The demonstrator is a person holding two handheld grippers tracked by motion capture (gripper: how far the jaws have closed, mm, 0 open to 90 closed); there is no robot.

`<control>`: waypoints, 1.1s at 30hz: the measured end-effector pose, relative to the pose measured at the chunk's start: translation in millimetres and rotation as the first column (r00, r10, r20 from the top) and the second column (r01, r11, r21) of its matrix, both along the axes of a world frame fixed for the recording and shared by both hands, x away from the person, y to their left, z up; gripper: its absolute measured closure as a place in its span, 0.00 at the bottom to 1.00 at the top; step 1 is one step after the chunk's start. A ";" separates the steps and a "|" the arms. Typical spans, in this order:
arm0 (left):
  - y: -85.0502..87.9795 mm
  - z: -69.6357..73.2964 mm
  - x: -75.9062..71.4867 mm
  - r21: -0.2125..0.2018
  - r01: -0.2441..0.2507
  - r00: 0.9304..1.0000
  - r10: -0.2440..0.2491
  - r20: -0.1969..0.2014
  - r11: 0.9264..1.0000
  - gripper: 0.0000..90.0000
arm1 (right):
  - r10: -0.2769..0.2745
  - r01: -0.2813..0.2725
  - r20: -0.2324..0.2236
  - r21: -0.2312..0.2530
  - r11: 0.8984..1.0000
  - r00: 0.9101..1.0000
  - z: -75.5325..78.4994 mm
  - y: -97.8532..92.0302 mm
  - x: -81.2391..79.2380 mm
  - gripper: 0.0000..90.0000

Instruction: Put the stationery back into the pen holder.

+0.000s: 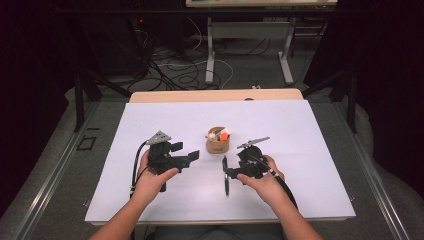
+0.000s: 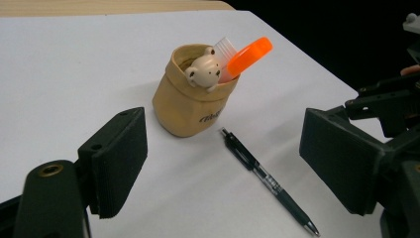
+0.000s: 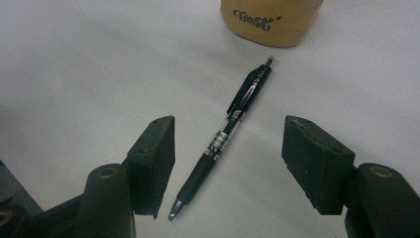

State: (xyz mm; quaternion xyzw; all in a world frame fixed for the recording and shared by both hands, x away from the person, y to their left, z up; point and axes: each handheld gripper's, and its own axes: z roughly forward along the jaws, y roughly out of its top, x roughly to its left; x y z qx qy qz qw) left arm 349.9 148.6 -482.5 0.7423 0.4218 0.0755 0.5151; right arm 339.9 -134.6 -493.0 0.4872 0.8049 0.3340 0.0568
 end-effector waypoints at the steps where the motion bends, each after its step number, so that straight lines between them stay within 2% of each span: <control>1: 1.4 -0.1 -0.3 0.006 0.004 1.000 -0.004 -0.001 1.000 0.21 | -0.009 0.009 0.002 0.001 1.000 1.000 0.9 2.6 0.2 0.42; 3: 3.3 -1.0 -0.3 0.009 0.001 1.000 -0.001 0.006 1.000 0.21 | -0.025 0.025 0.008 -0.025 0.999 1.000 2.0 4.3 0.9 0.42; 4: 4.0 -1.5 -0.9 0.003 -0.004 1.000 0.004 0.004 1.000 0.21 | -0.040 0.040 -0.013 -0.005 0.999 0.999 1.9 5.7 1.2 0.42; 6: 6.4 -1.9 -1.9 0.004 -0.007 1.000 0.007 0.012 1.000 0.21 | -0.056 0.056 -0.029 -0.010 0.998 0.998 0.6 6.6 1.1 0.44; 7: 9.3 -1.3 -2.0 0.022 0.002 1.000 -0.002 0.015 1.000 0.21 | -0.077 0.077 -0.044 -0.016 0.997 0.996 0.0 6.9 0.4 0.47; 8: 10.7 -2.0 -2.0 0.018 -0.005 1.000 0.004 0.019 1.000 0.21 | -0.097 0.096 -0.050 -0.018 0.995 0.994 -0.2 6.6 -0.4 0.52; 13: 17.5 -5.7 0.1 0.008 -0.026 1.000 0.026 -0.001 1.000 0.21 | -0.119 0.121 -0.052 0.024 0.992 0.991 0.1 4.8 -3.0 0.62; 15: 17.9 -6.8 0.5 0.000 -0.038 0.999 0.038 -0.005 0.999 0.21 | -0.125 0.128 -0.066 0.056 0.990 0.990 -2.0 3.9 -3.0 0.67; 18: 17.6 -7.7 1.3 0.000 -0.042 0.999 0.042 -0.008 0.999 0.21 | -0.150 0.170 -0.137 0.147 0.975 0.979 -7.6 2.5 -2.9 0.69; 19: 18.1 -7.6 1.8 0.012 -0.033 0.999 0.033 -0.010 0.999 0.21 | -0.134 0.159 -0.151 0.171 0.972 0.979 -9.5 1.6 -1.8 0.69; 20: 17.4 -8.2 2.1 0.011 -0.033 0.999 0.033 -0.007 0.999 0.21 | -0.140 0.169 -0.177 0.159 0.973 0.974 -10.2 2.1 -0.9 0.69; 22: 17.0 -8.9 2.2 0.012 -0.032 0.999 0.032 -0.011 0.999 0.21 | -0.145 0.175 -0.199 0.144 0.974 0.969 -12.5 3.0 1.1 0.68; 23: 17.3 -9.2 2.5 0.015 -0.031 0.999 0.031 -0.013 0.999 0.21 | -0.144 0.177 -0.203 0.159 0.971 0.968 -14.8 2.6 2.2 0.66; 24: 17.0 -10.0 2.9 0.012 -0.039 0.999 0.039 -0.008 0.999 0.21 | -0.150 0.187 -0.222 0.156 0.970 0.963 -15.3 3.0 3.0 0.64; 25: 17.4 -10.4 3.2 0.007 -0.041 0.999 0.041 -0.011 0.999 0.21 | -0.159 0.205 -0.259 0.160 0.966 0.953 -15.6 3.6 3.6 0.64; 26: 18.2 -10.6 3.6 0.009 -0.041 0.999 0.041 -0.013 0.999 0.21 | -0.160 0.208 -0.272 0.157 0.966 0.949 -16.1 3.8 4.4 0.64; 27: 19.2 -10.5 3.8 0.010 -0.041 0.999 0.041 -0.021 0.999 0.21 | -0.170 0.214 -0.275 0.138 0.967 0.946 -16.3 4.8 4.9 0.64; 29: 20.3 -11.4 4.6 0.003 -0.048 0.999 0.048 -0.018 0.999 0.21 | -0.192 0.235 -0.277 0.131 0.963 0.941 -16.8 7.1 6.1 0.64; 30: 21.2 -11.6 4.8 0.005 -0.046 0.999 0.046 -0.018 0.999 0.21 | -0.190 0.229 -0.280 0.111 0.967 0.941 -16.5 6.0 6.8 0.65; 31: 21.0 -11.9 4.7 -0.002 -0.048 0.999 0.048 -0.024 0.999 0.21 | -0.192 0.237 -0.288 0.128 0.963 0.938 -17.7 6.9 7.8 0.65; 32: 21.0 -12.1 4.7 -0.002 -0.050 0.998 0.050 -0.027 0.999 0.21 | -0.197 0.246 -0.307 0.130 0.960 0.931 -18.2 7.5 9.0 0.66; 33: 21.0 -12.3 4.6 0.000 -0.050 0.998 0.050 -0.029 0.999 0.21 | -0.199 0.247 -0.323 0.114 0.962 0.925 -18.7 6.9 10.2 0.67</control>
